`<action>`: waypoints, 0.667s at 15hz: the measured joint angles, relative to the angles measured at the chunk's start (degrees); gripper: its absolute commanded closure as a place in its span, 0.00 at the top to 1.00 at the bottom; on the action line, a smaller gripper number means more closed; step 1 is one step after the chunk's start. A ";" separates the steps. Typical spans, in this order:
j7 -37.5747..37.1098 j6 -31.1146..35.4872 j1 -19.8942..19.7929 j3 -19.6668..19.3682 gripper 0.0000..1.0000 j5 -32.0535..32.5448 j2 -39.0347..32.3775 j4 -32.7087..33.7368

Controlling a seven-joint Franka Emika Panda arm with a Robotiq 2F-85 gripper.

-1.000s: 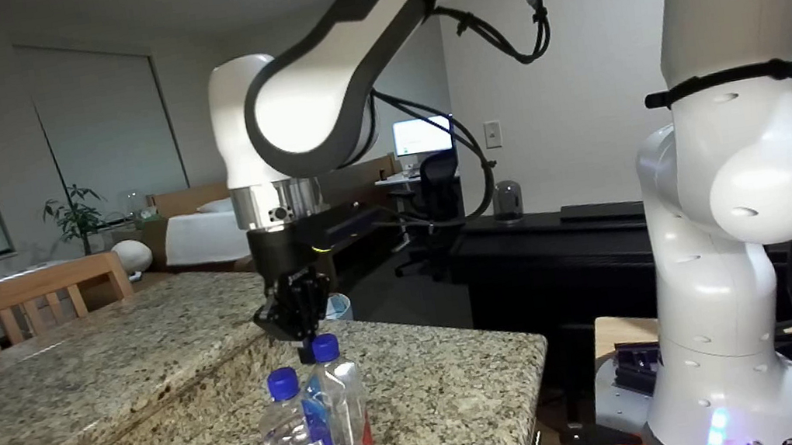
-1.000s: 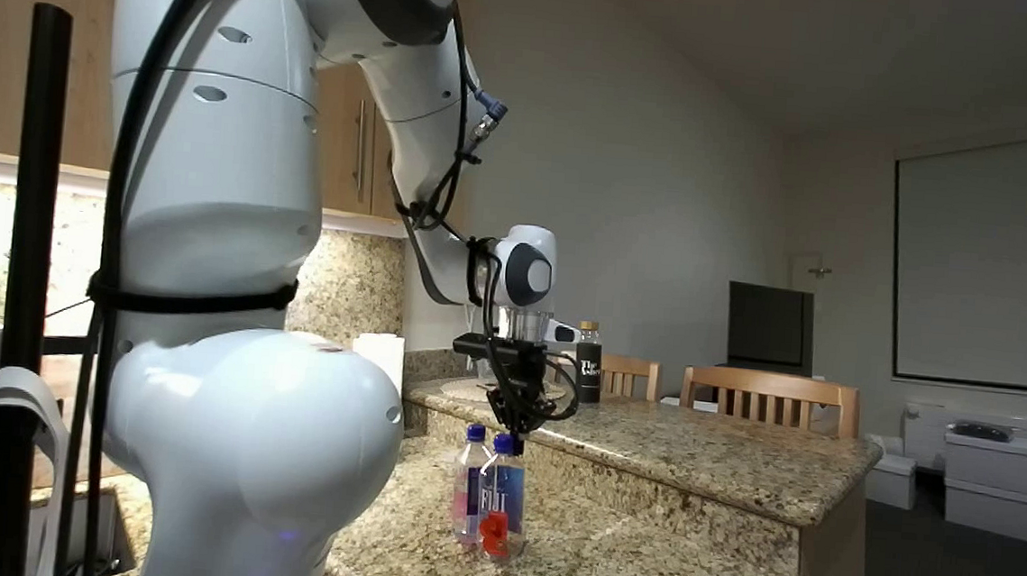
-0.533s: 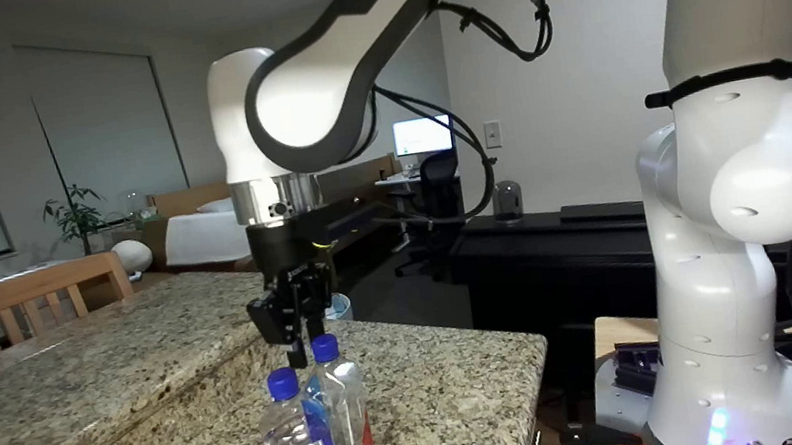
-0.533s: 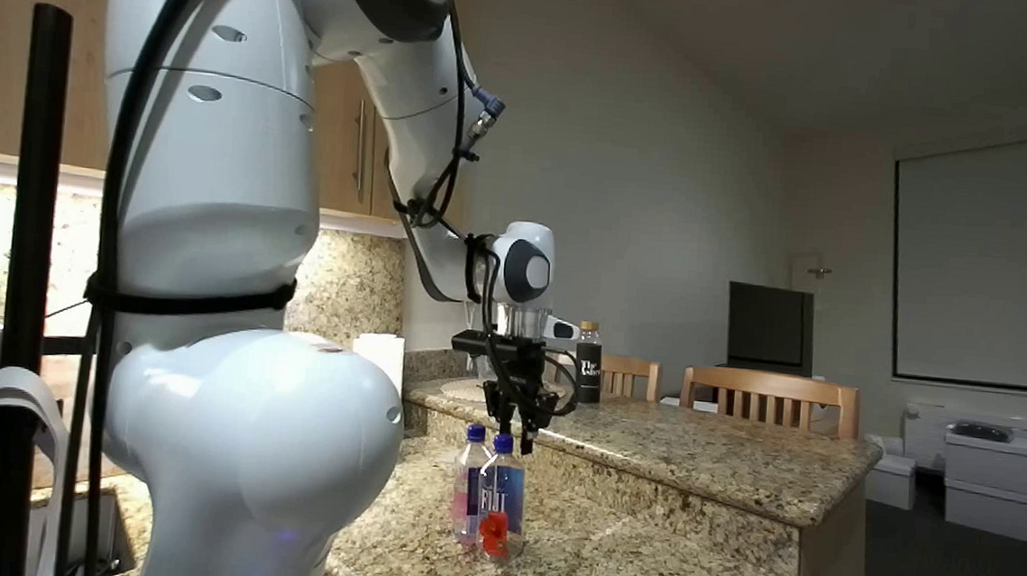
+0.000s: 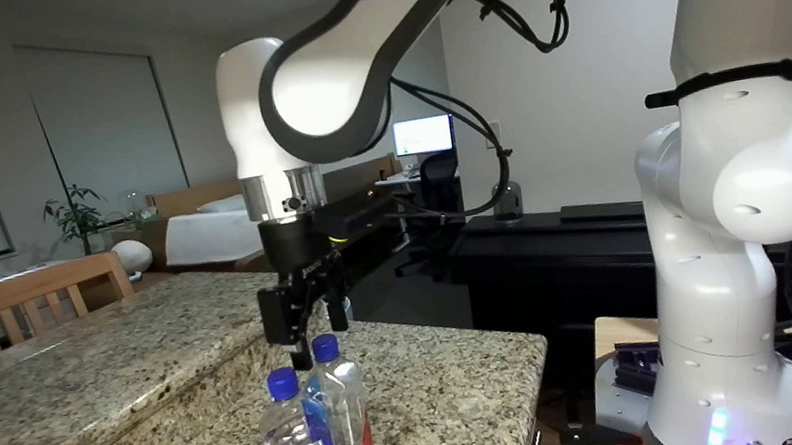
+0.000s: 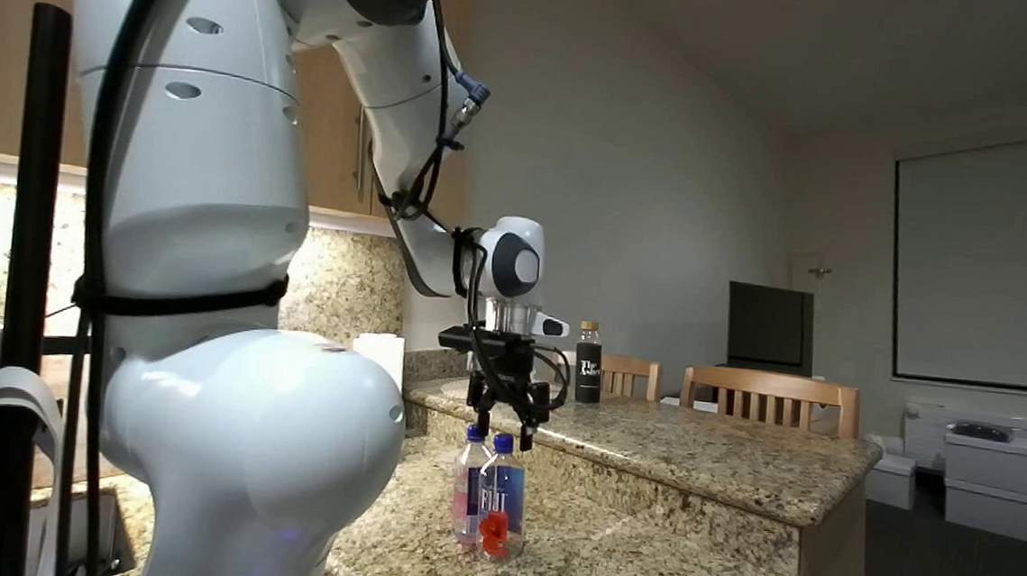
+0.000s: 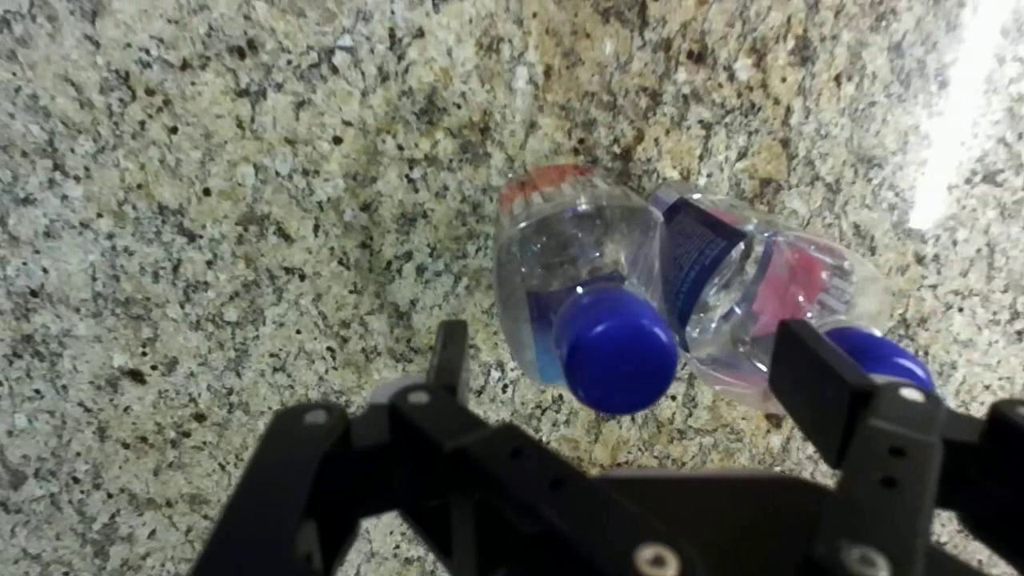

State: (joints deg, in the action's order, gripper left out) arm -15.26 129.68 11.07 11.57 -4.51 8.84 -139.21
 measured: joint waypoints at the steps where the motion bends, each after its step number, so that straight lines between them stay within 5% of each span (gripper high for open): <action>1: 0.02 0.00 0.13 0.00 0.65 -0.05 0.19 -0.36; 10: 0.18 0.32 0.40 0.01 0.10 -0.11 0.38 -1.42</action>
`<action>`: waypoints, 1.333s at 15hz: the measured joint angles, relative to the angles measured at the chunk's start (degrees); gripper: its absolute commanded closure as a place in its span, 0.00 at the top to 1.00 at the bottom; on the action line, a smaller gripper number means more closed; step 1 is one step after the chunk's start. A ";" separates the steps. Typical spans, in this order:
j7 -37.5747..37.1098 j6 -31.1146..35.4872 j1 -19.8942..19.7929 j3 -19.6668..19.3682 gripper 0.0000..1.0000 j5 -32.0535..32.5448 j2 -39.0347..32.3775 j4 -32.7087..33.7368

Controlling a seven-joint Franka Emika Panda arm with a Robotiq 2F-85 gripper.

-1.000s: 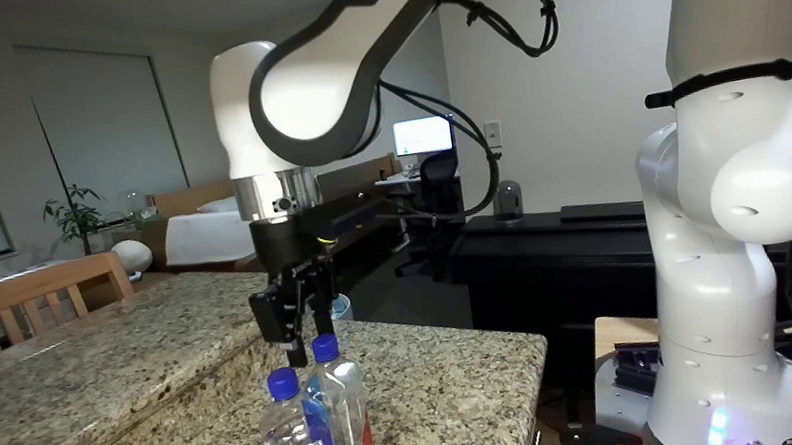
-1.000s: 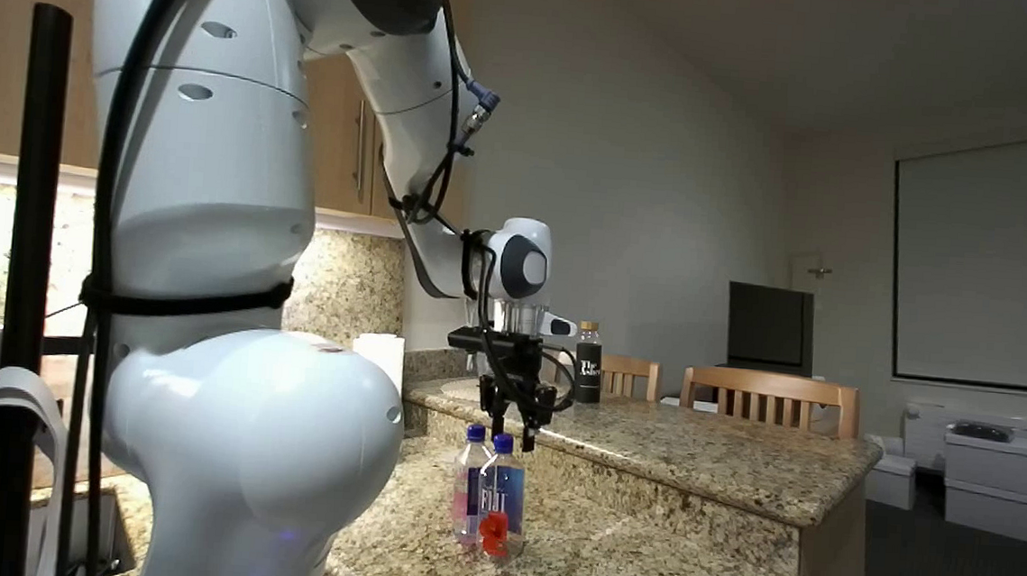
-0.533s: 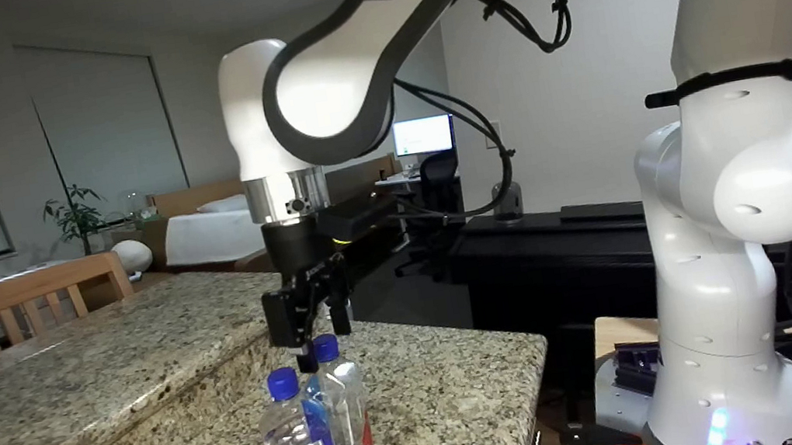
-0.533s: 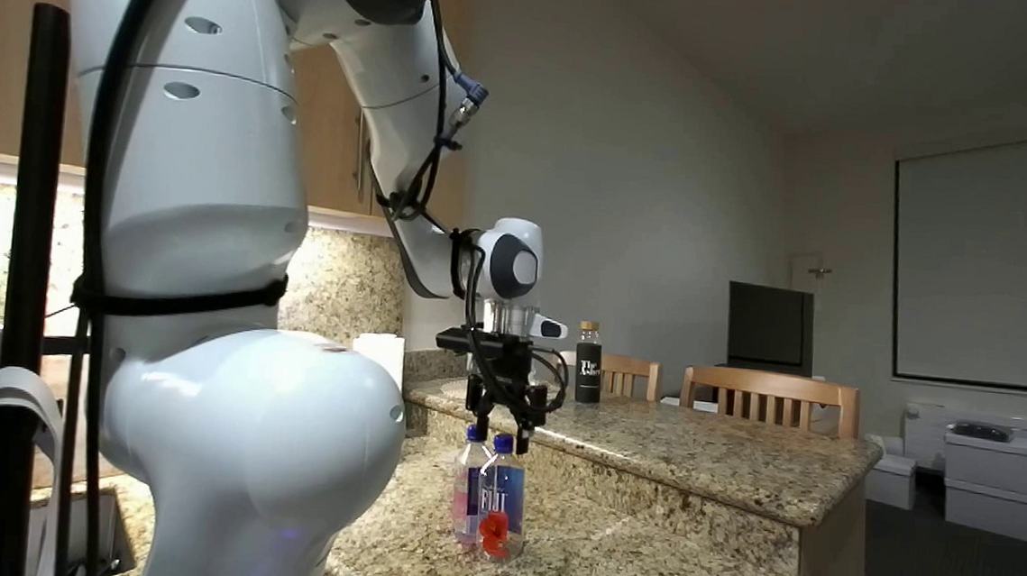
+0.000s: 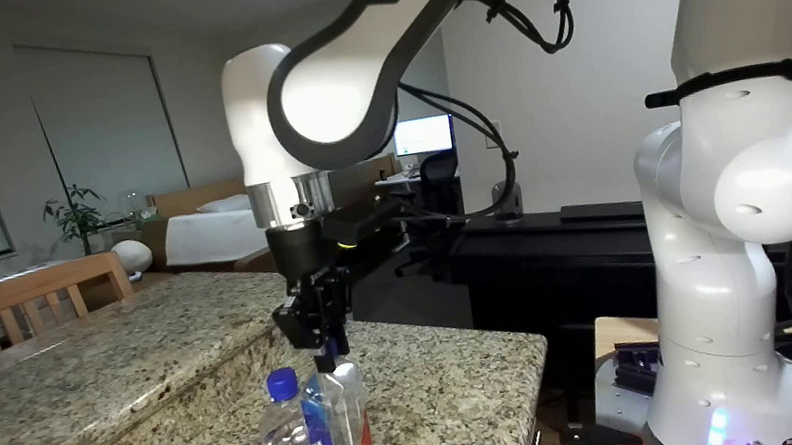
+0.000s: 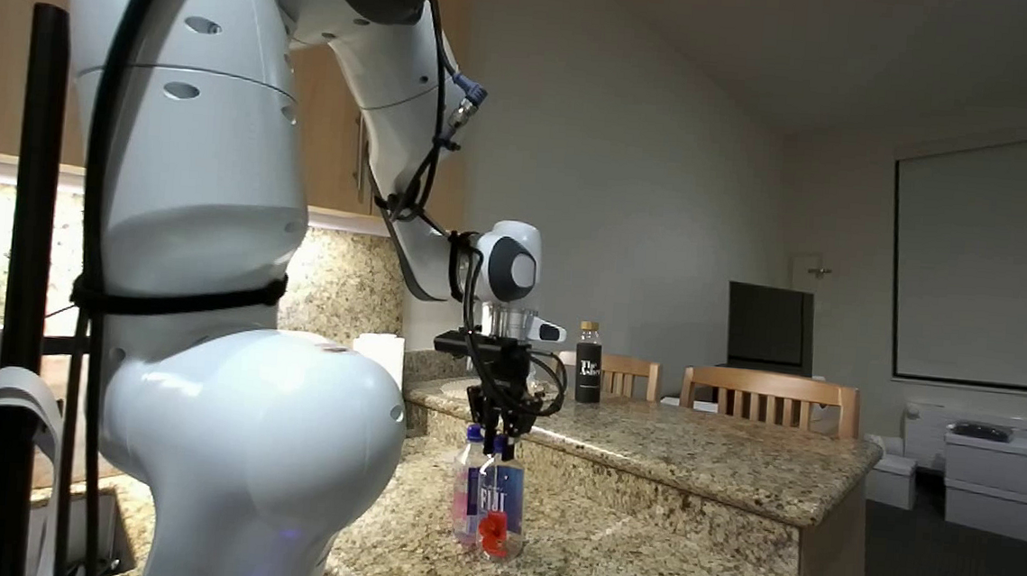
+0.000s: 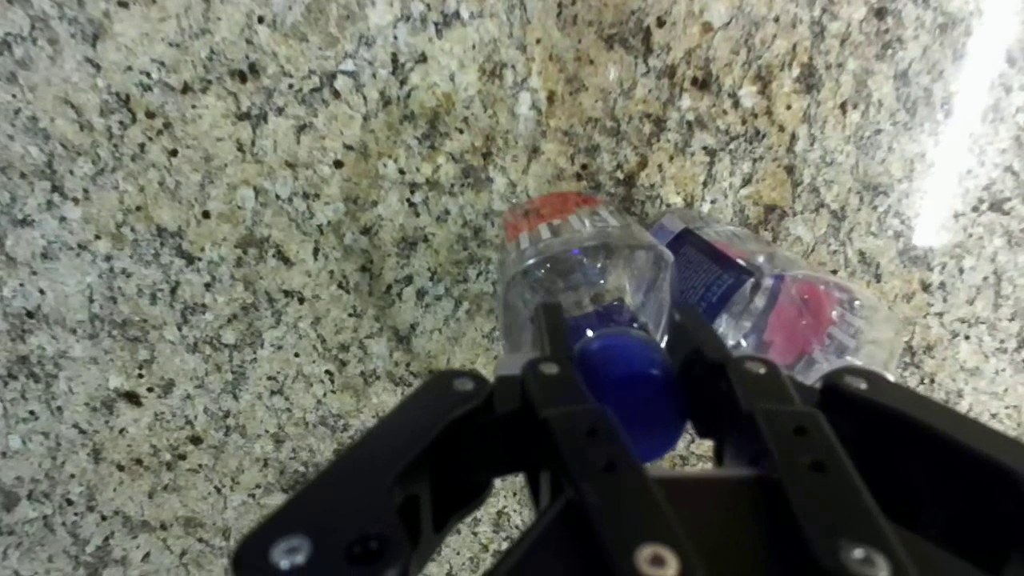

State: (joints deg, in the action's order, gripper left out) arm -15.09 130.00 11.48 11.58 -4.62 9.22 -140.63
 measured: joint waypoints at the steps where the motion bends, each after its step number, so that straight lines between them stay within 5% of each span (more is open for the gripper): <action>1: 0.02 0.03 0.00 0.00 0.10 0.00 0.02 0.00; 20: 2.36 -0.47 0.02 -0.01 0.10 0.10 0.75 5.50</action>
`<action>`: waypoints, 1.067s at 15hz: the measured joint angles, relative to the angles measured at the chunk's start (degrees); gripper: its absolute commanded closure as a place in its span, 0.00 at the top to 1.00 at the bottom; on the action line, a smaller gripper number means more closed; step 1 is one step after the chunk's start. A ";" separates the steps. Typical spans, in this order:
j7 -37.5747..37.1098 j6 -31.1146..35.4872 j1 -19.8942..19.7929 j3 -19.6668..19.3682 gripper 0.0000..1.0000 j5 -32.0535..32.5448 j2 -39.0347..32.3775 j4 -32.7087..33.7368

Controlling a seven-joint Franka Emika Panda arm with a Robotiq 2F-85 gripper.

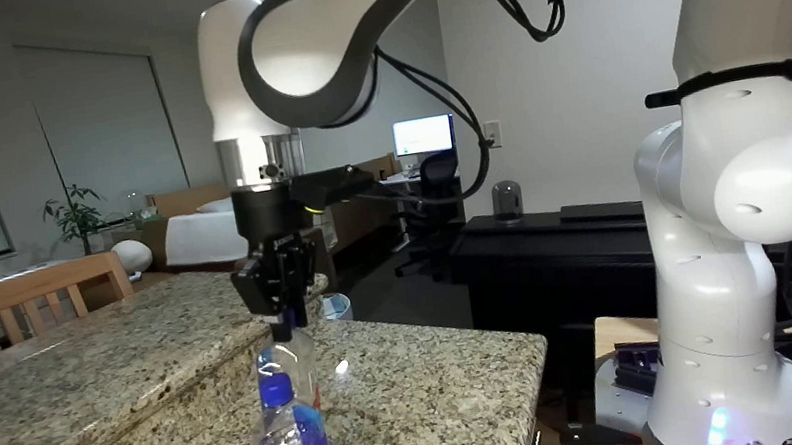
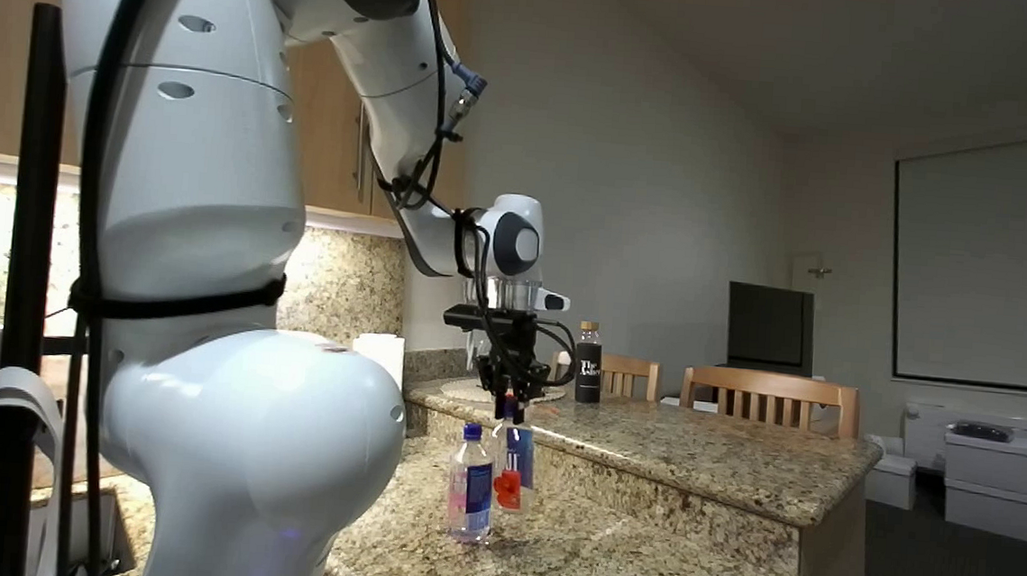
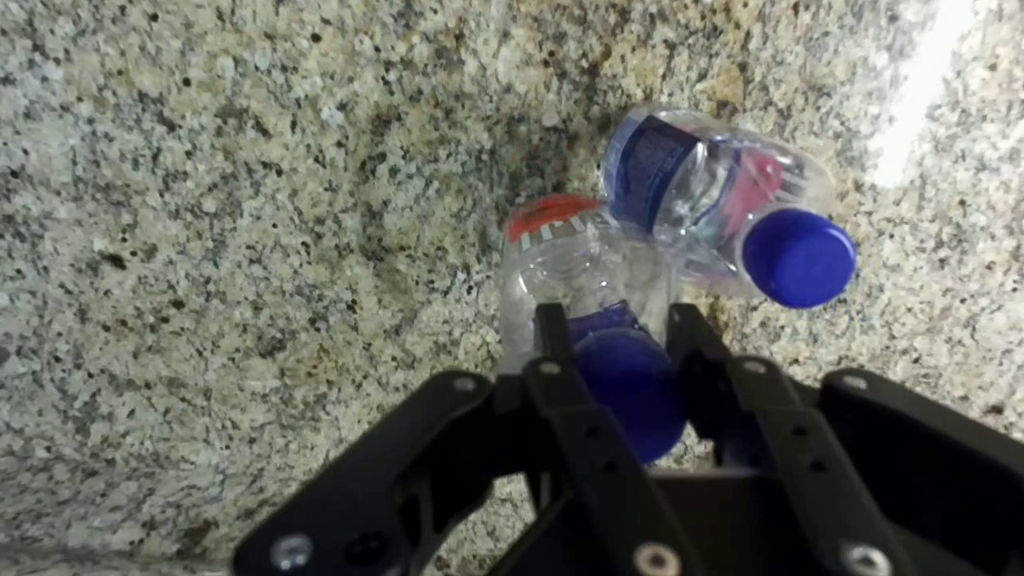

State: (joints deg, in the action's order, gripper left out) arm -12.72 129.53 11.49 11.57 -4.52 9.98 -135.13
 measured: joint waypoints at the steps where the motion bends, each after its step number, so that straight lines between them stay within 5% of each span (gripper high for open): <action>1: 0.50 -0.58 0.00 0.00 0.35 -0.03 0.10 0.86; 4: 0.60 -0.76 0.00 0.01 0.35 -0.03 -0.04 1.32; 5: 0.60 -0.76 0.00 0.01 0.10 -0.03 -0.19 1.32; 16: -0.13 1.35 -0.93 -0.10 0.10 7.01 -5.91 9.85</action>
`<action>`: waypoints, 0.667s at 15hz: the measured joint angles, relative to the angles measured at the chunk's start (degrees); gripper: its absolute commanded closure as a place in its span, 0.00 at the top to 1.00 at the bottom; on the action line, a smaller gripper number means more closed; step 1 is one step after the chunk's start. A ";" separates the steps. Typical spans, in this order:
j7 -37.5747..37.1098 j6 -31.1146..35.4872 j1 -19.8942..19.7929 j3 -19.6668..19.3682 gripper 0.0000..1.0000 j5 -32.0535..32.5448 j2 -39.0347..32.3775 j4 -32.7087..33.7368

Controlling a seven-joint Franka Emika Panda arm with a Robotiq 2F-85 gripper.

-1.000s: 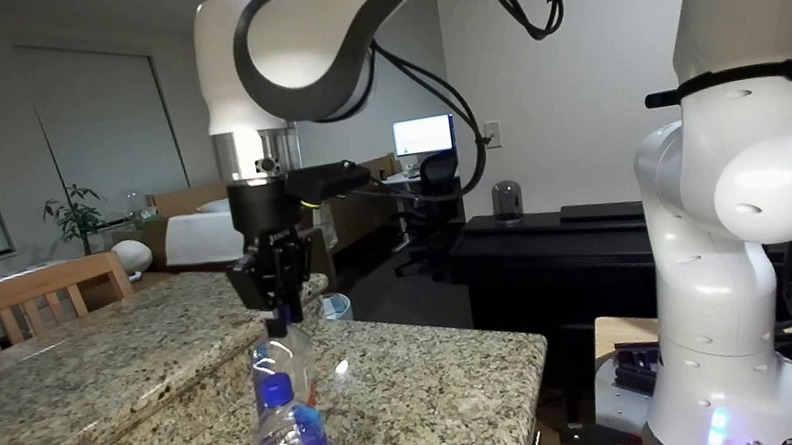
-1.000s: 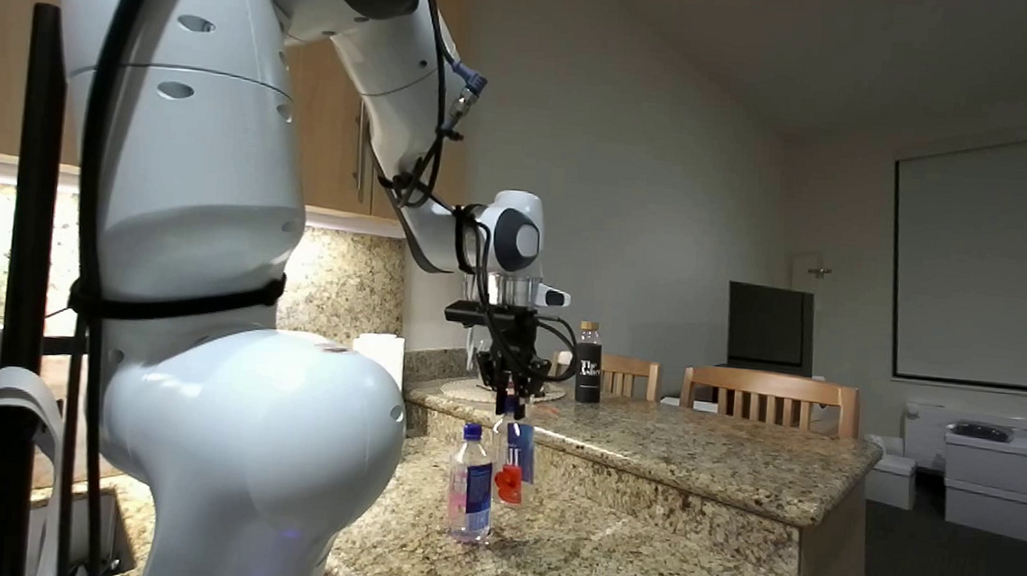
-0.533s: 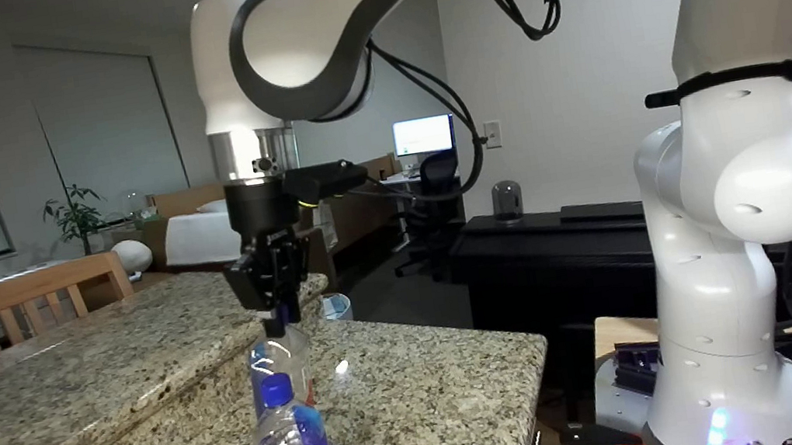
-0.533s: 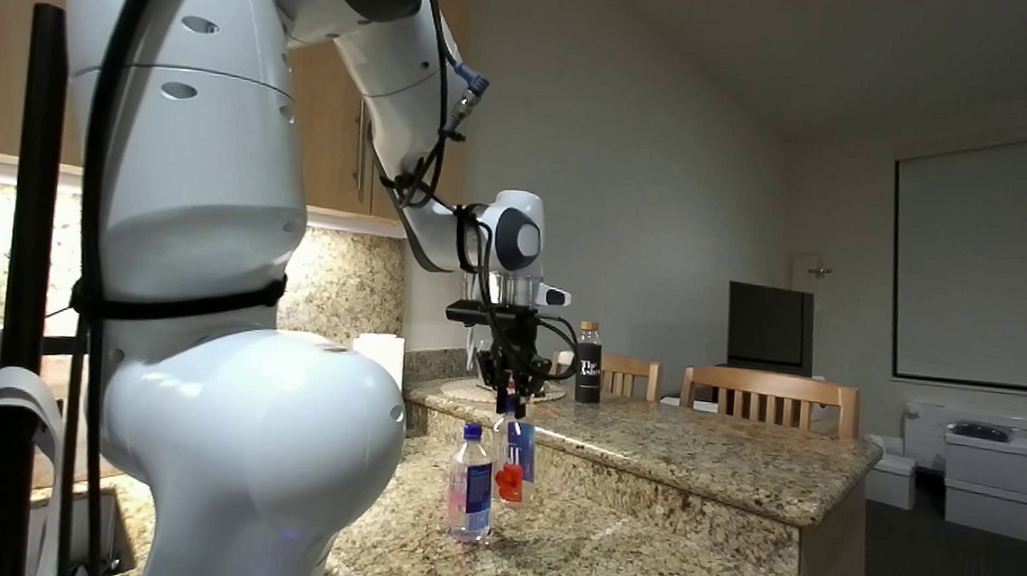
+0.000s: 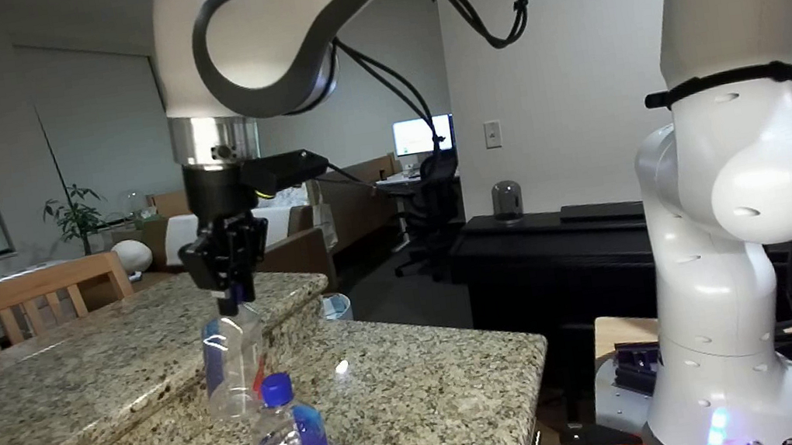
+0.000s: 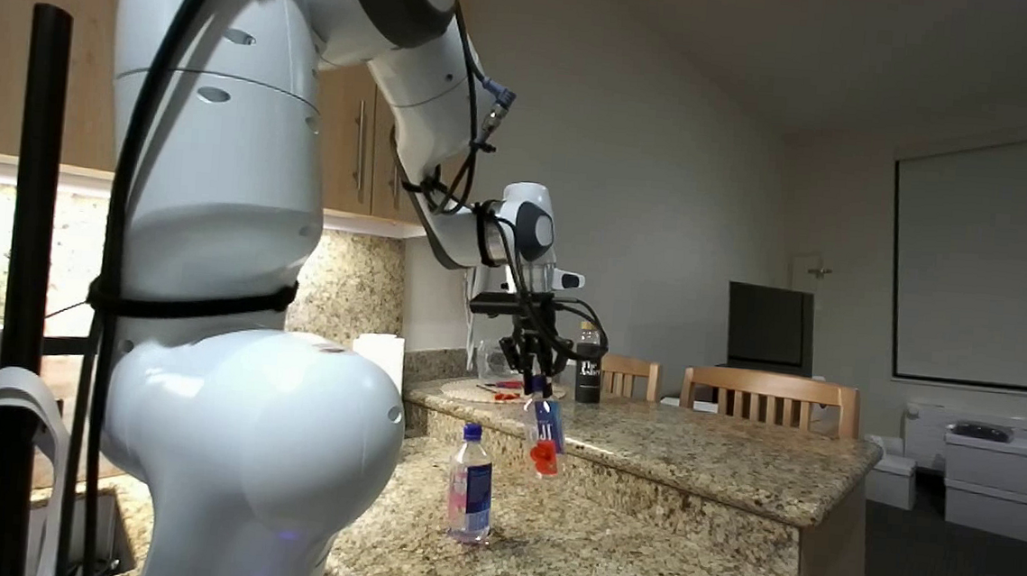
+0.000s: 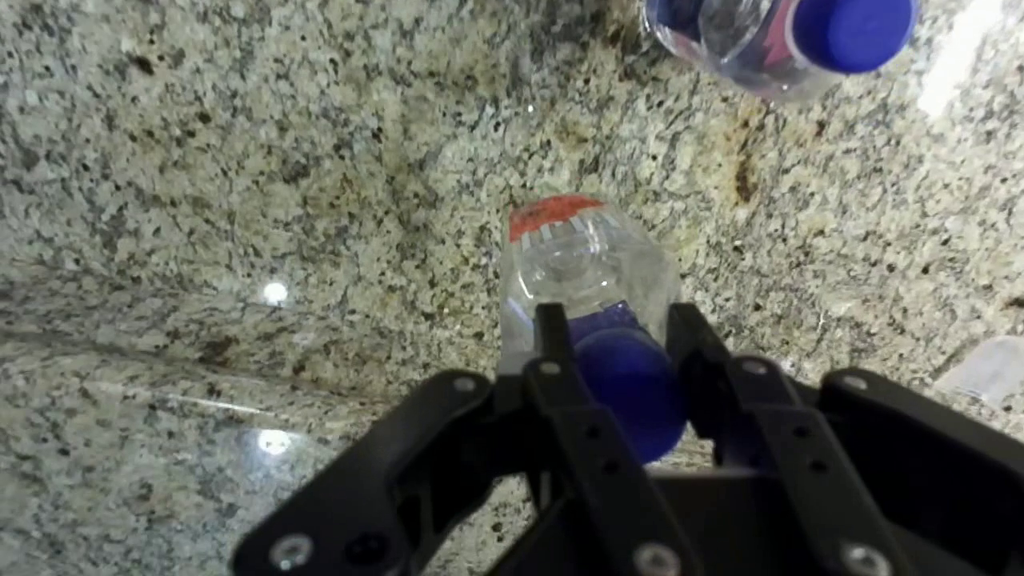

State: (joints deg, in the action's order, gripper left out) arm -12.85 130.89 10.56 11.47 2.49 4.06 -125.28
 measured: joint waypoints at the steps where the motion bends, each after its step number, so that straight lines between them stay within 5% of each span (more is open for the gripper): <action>1: 0.00 -0.75 0.00 -0.12 0.10 0.22 -0.95 1.35; 6: 0.00 -9.81 0.01 -0.79 0.10 0.19 -4.54 7.33; 10: -0.13 -10.15 0.03 -0.96 0.10 0.19 -5.87 9.83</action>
State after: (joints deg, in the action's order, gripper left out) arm -12.99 120.74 10.59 10.51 2.69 -1.80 -115.44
